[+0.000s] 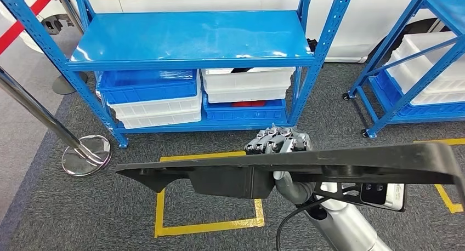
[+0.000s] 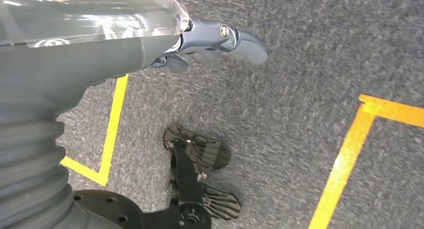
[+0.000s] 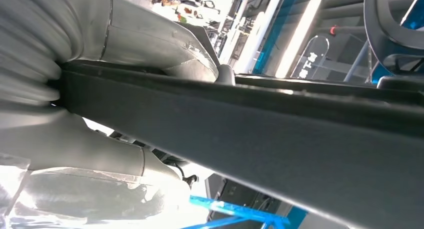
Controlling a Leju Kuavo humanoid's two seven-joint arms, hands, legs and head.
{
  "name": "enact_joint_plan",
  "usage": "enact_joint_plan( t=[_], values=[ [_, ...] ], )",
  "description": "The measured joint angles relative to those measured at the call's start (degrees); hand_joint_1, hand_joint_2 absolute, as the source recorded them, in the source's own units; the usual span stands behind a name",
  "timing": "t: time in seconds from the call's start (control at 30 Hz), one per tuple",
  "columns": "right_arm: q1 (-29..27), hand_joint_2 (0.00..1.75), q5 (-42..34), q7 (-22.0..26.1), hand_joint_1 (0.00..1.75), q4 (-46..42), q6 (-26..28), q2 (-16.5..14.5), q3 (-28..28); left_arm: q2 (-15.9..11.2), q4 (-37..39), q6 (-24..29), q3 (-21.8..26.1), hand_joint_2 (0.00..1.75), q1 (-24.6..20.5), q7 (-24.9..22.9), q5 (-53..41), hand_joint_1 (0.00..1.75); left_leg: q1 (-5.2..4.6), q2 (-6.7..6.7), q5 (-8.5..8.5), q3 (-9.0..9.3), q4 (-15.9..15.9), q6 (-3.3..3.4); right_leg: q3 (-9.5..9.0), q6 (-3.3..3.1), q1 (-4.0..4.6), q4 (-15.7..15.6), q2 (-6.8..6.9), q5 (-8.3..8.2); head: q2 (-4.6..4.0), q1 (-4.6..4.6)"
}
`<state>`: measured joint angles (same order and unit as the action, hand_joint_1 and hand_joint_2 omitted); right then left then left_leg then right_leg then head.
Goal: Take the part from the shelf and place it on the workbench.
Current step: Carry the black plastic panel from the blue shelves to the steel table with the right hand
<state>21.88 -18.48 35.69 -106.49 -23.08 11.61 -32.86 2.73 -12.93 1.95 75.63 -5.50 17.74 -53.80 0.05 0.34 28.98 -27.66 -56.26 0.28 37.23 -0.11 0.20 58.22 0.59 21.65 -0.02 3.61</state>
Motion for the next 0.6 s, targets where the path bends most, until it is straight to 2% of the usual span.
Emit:
enact_joint_plan(
  t=[0.03,0.07,0.17,0.2,0.23,0.27,0.33,0.37,0.4,0.47,0.53,0.57,0.6],
  values=[
    [0.0,1.75,-0.2,0.0,1.73,0.0,0.0,0.1,0.0,0.1,0.0,0.0,0.0,1.75,0.0,-0.2,0.0,0.0,0.11,0.1,-0.37,-0.17,0.1,0.51,0.41,0.28,0.0,0.8,-0.1,0.74,0.0,0.0],
    [-0.1,1.75,-0.5,0.0,1.73,0.0,0.0,0.3,0.0,0.1,0.0,0.0,0.0,1.75,0.0,-0.3,-0.1,0.0,0.25,0.2,-0.76,-0.39,0.2,0.97,1.26,0.54,-0.04,2.8,-0.21,2.26,0.0,0.0],
    [-0.9,1.75,-0.9,0.0,1.73,0.0,-0.1,0.8,0.0,0.2,0.0,0.0,0.0,1.75,0.0,-0.6,-0.1,0.0,0.06,0.31,-1.48,-1.34,0.0,1.54,5.54,1.01,-0.35,13.8,-0.36,8.35,0.0,0.0],
    [-1.2,1.75,-1.0,0.0,1.73,0.0,-0.2,0.9,0.0,0.2,0.0,0.0,0.0,1.75,0.0,-0.8,-0.1,0.0,-0.03,0.32,-1.59,-1.69,-0.2,1.56,6.25,1.03,-0.4,16.2,-0.36,9.11,0.0,0.0],
    [-1.6,1.75,-1.1,0.0,1.73,0.1,-0.2,1.0,0.0,0.2,0.0,0.1,0.0,1.75,0.0,-0.9,-0.1,0.0,-0.11,0.31,-1.65,-1.97,-0.4,1.56,6.0,0.97,-0.42,16.7,-0.36,8.91,0.0,0.0],
    [-1.8,1.75,-1.1,0.0,1.73,0.2,-0.3,1.0,0.0,0.3,0.0,0.2,0.0,1.75,0.1,-0.9,0.0,0.0,-0.2,0.3,-1.65,-2.15,-0.6,1.54,4.57,0.8,-0.41,14.8,-0.36,7.71,0.0,0.0],
    [-1.9,1.75,-1.1,0.0,1.73,0.4,-0.3,1.0,0.1,0.5,0.0,0.3,0.0,1.75,0.0,-1.0,0.0,0.0,-0.42,0.29,-1.61,-2.31,-0.9,1.43,-0.23,0.04,-0.2,6.9,-0.35,4.68,0.0,0.0],
    [-1.8,1.75,-1.1,0.0,1.73,0.5,-0.4,1.0,0.1,0.6,0.0,0.4,0.0,1.75,0.0,-1.0,0.0,0.0,-0.53,0.28,-1.61,-2.49,-1.0,1.3,-2.12,-0.34,-0.05,3.4,-0.34,3.77,0.0,0.0],
    [-1.8,1.75,-1.1,0.0,1.73,0.6,-0.5,1.0,0.2,0.7,0.0,0.5,0.0,1.75,-0.1,-1.0,0.0,0.0,-0.57,0.28,-1.66,-2.71,-1.1,1.1,-3.14,-0.64,0.13,1.3,-0.33,3.47,0.0,0.01],
    [-1.7,1.75,-0.6,0.0,1.73,0.9,-0.7,1.0,0.2,0.8,0.0,0.6,0.0,1.75,0.0,-1.0,0.0,0.0,-0.54,0.24,-1.85,-3.12,-1.2,0.57,-3.19,-0.89,0.24,0.4,-0.3,3.58,0.0,0.01],
    [-1.8,1.75,0.4,0.0,1.73,1.2,-0.9,1.0,0.3,0.8,0.0,0.7,0.0,1.75,0.0,-1.0,0.0,0.0,-0.58,0.11,-1.25,-3.48,-1.8,0.0,-3.29,-1.25,-0.16,-0.2,0.06,3.25,0.0,0.0],
    [-1.8,1.75,0.8,0.0,1.73,1.3,-1.0,0.9,0.4,0.9,0.0,0.7,0.0,1.75,0.0,-1.0,0.0,0.0,-0.56,0.02,-0.2,-4.15,-3.3,-0.3,-3.36,-1.47,-0.38,-0.6,0.35,3.06,0.0,0.01],
    [-1.8,1.75,1.1,0.0,1.73,1.4,-1.0,0.9,0.4,0.9,0.0,0.7,0.0,1.75,0.0,-1.0,0.0,0.0,-0.44,-0.05,1.49,-5.42,-6.1,-0.61,-3.4,-1.62,-0.52,-0.8,0.69,2.91,0.0,0.01]
  ],
)
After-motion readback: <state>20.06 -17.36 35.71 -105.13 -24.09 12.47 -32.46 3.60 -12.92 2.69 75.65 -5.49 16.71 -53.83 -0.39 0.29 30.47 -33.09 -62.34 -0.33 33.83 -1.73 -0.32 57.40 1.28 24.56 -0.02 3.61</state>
